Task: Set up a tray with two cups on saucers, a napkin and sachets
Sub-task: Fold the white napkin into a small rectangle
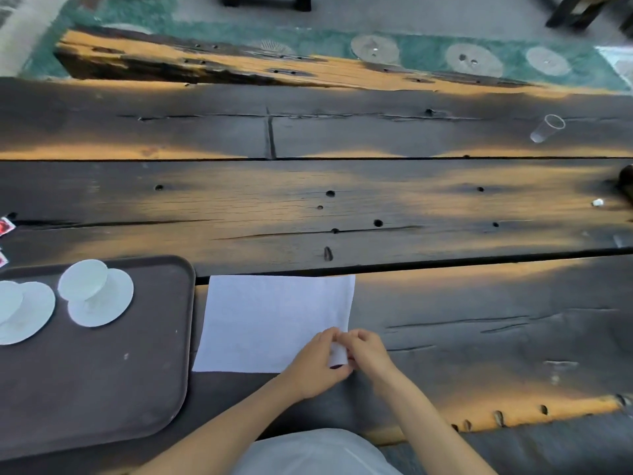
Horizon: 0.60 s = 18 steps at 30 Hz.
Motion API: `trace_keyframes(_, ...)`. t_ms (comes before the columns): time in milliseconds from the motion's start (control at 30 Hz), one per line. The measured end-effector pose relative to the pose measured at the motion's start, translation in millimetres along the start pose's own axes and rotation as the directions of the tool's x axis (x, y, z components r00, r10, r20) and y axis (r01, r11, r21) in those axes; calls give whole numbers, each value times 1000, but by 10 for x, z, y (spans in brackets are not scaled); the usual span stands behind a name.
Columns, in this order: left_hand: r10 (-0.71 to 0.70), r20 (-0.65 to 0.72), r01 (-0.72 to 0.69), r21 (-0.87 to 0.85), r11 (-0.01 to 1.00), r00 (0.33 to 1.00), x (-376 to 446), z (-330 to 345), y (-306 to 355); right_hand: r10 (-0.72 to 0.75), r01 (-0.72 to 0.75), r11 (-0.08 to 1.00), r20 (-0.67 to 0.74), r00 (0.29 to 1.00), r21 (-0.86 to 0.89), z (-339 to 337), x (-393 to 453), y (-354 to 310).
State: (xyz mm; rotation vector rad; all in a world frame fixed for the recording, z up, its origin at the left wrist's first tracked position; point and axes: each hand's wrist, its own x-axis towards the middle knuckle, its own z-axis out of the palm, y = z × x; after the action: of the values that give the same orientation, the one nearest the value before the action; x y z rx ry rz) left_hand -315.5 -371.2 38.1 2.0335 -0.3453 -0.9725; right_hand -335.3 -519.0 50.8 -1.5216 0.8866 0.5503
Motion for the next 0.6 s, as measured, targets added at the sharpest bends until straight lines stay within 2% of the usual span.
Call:
trace_keyframes(100,39,-135,-37,17,999,990,-64,-33,40,-64,63,998,31,997,18,116,-117,-62)
trace_keyframes(200,30,-305,-20,35,999,952,-136,-161,-3,-90,89,996,64,994,8,201,-196,-136)
trace_keyframes(267,32,-343,-21,37,999,939,-193,-294,-28,-231,233,966,29,972,-109,193,-208,-148)
trace_keyframes(333,61,-341,-37,75,997,938,-258,-462,-34,-438,398,838,-27,898,-374,112,-191,-176)
trace_keyframes(400,117,-296,-81,131,988,948,-332,-650,-31,-570,459,633,26,821,-623,3,-136,-259)
trace_keyframes(500,169,-255,-135,145,980,952,-453,-963,22,-516,421,412,174,839,-808,-153,9,-508)
trace_keyframes(600,211,-335,-170,146,975,919,-571,-1313,151,-484,460,273,293,825,-845,-267,99,-910)
